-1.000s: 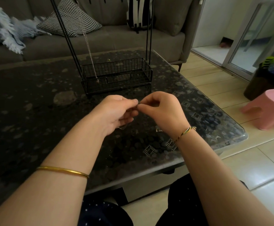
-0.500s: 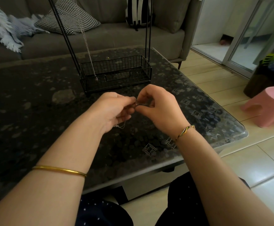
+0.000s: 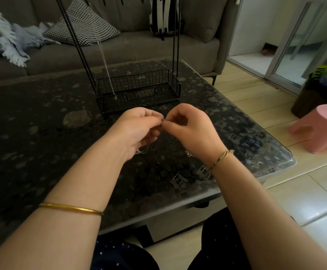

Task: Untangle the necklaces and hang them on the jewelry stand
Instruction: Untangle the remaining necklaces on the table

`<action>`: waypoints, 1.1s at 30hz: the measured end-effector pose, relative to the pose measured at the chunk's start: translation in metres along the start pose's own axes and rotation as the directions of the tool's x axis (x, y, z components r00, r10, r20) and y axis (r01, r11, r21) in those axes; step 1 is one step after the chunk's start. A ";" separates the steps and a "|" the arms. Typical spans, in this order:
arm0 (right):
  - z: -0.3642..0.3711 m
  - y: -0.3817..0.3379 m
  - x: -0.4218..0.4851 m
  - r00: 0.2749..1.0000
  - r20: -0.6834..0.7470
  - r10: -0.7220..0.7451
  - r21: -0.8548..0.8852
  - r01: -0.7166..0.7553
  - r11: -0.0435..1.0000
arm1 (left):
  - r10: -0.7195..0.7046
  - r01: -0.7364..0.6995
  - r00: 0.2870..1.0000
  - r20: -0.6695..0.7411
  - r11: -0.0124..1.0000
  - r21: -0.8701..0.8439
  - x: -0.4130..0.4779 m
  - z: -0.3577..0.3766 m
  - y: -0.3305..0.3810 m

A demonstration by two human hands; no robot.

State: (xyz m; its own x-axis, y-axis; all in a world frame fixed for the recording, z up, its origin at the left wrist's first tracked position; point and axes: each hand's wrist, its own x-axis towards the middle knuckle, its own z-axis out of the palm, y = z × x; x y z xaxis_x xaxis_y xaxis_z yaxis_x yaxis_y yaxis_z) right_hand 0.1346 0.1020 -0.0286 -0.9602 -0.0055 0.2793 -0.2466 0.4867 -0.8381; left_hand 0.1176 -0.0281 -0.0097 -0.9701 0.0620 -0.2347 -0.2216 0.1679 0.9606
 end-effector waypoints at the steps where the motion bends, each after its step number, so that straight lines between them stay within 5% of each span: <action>1: 0.000 -0.001 0.000 0.998 0.000 0.063 0.075 -0.063 0.995 | 0.009 -0.010 1.000 0.007 1.000 0.008 0.000 0.000 0.000; 6: -0.003 -0.004 -0.001 0.913 0.120 0.391 0.470 -0.399 0.787 | 0.078 -0.080 0.996 0.033 0.993 0.084 -0.002 0.000 -0.001; 12: -0.006 -0.003 -0.001 0.856 0.241 0.457 0.591 -0.503 0.630 | 0.194 -0.190 0.981 0.006 0.959 0.210 -0.002 -0.002 -0.003; 33: -0.012 -0.002 -0.002 0.888 0.204 0.412 0.433 -0.460 0.775 | 0.212 -0.200 0.977 0.005 0.914 0.353 -0.008 -0.001 0.001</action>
State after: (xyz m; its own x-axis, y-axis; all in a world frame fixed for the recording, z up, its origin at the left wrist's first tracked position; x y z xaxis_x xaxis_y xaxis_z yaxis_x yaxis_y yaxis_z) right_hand 0.1390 0.1114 -0.0217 -0.9810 0.0172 -0.1934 0.1934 0.0019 -0.9811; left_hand 0.1254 -0.0298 -0.0067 -0.9945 0.1010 -0.0268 0.0261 0.4884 0.8722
